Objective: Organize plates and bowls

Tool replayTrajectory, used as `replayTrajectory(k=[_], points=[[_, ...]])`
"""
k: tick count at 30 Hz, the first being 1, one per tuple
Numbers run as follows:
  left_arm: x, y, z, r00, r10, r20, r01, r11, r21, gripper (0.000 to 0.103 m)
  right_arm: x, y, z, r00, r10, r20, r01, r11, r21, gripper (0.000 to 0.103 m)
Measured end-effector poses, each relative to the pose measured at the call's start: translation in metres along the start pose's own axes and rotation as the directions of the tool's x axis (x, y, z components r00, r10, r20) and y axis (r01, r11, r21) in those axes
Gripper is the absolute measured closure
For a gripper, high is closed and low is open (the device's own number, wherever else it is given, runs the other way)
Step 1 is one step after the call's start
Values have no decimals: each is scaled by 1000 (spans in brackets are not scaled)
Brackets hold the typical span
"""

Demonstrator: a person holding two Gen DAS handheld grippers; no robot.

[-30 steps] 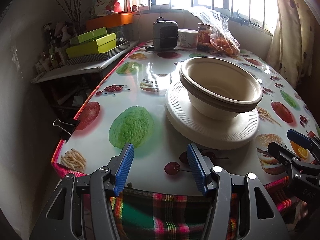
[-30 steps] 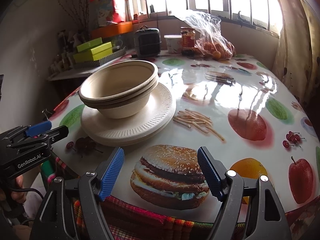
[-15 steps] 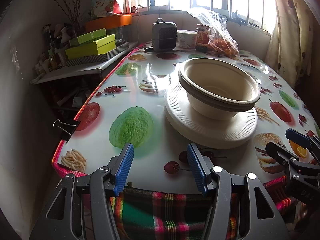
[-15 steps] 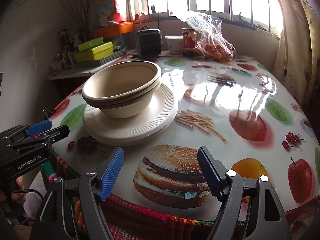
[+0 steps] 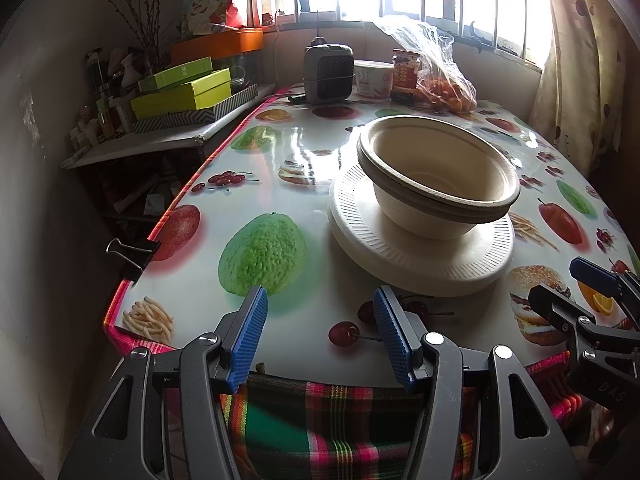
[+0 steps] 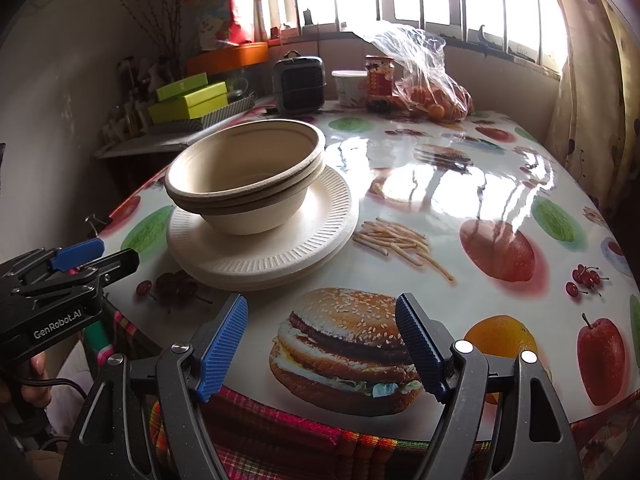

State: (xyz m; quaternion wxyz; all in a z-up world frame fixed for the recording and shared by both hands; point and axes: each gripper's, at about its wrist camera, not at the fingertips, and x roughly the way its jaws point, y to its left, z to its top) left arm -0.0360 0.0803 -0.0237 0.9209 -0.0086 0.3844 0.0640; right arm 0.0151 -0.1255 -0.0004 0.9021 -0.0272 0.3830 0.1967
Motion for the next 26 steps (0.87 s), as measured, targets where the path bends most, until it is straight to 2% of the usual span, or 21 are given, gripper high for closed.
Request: replayTrajectory(k=[26], points=[[2, -1, 1, 1000, -8, -6, 8, 1000, 7, 47, 0, -1, 0, 1000, -1, -2, 1, 1000, 0, 25]])
